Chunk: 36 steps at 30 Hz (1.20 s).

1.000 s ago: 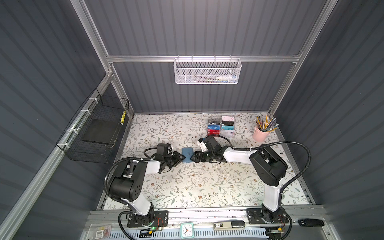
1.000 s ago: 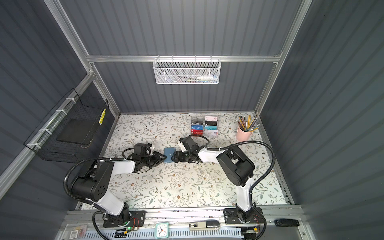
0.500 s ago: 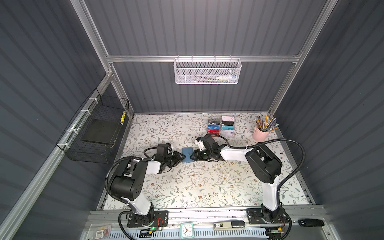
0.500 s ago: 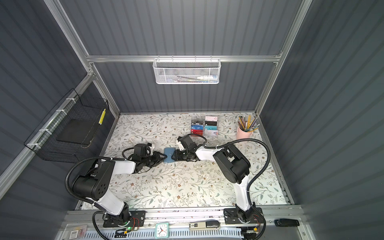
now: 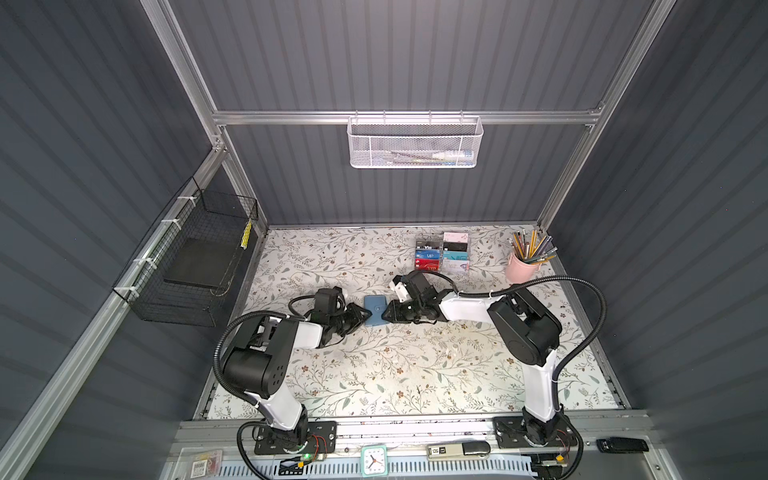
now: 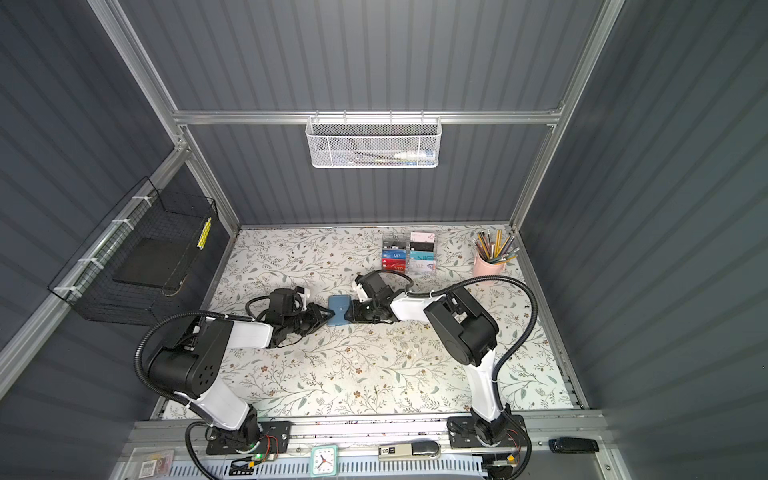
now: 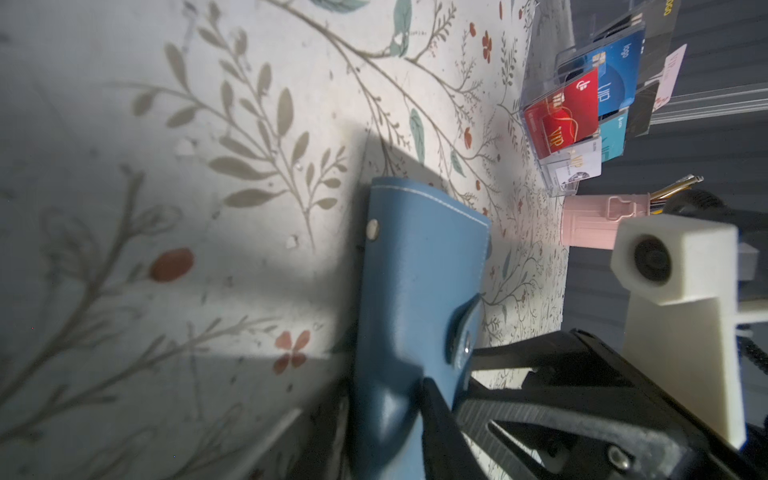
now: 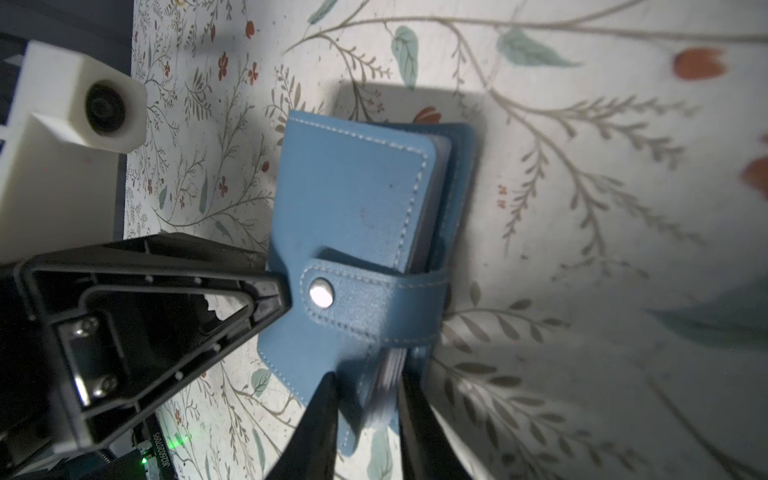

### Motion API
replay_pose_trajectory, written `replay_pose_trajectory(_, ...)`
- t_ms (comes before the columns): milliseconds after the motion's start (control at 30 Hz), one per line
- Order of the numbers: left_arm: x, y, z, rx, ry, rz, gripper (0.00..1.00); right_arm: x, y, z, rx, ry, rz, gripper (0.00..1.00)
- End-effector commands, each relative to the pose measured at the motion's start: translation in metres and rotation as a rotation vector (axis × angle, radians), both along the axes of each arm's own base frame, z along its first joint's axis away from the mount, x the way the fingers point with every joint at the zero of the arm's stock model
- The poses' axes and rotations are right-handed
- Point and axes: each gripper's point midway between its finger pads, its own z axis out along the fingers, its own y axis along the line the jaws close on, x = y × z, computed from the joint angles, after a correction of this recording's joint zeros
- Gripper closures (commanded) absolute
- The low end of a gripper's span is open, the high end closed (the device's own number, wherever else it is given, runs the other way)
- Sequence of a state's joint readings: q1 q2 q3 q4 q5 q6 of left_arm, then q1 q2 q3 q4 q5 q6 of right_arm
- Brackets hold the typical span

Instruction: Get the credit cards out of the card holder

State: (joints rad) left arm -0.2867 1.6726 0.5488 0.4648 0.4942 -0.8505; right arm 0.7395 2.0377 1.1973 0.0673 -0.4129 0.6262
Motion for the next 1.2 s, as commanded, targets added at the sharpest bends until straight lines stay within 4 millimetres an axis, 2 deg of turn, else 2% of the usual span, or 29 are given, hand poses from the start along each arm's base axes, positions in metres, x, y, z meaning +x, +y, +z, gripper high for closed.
replay_pose_trajectory(0,-0.010,-0.003,-0.016,0.008,0.046,-0.006,0.68,-0.002,0.008,-0.005,0.024,0.027,0.011,0.75)
replay_pose_trajectory(333,-0.012,-0.008,-0.023,-0.025,0.040,0.002,0.67,-0.004,0.013,-0.008,0.052,0.060,0.012,0.85)
replay_pose_trajectory(833,-0.013,-0.024,-0.024,-0.057,0.001,0.005,0.67,-0.008,0.019,-0.013,0.078,0.104,0.025,0.87)
replay_pose_trajectory(933,-0.013,-0.024,-0.022,-0.071,-0.015,0.013,0.69,-0.008,0.020,-0.013,0.081,0.110,0.027,0.87)
replay_pose_trajectory(1167,-0.013,-0.032,-0.011,-0.112,-0.067,0.003,0.84,-0.011,0.021,-0.014,0.087,0.130,0.037,0.87)
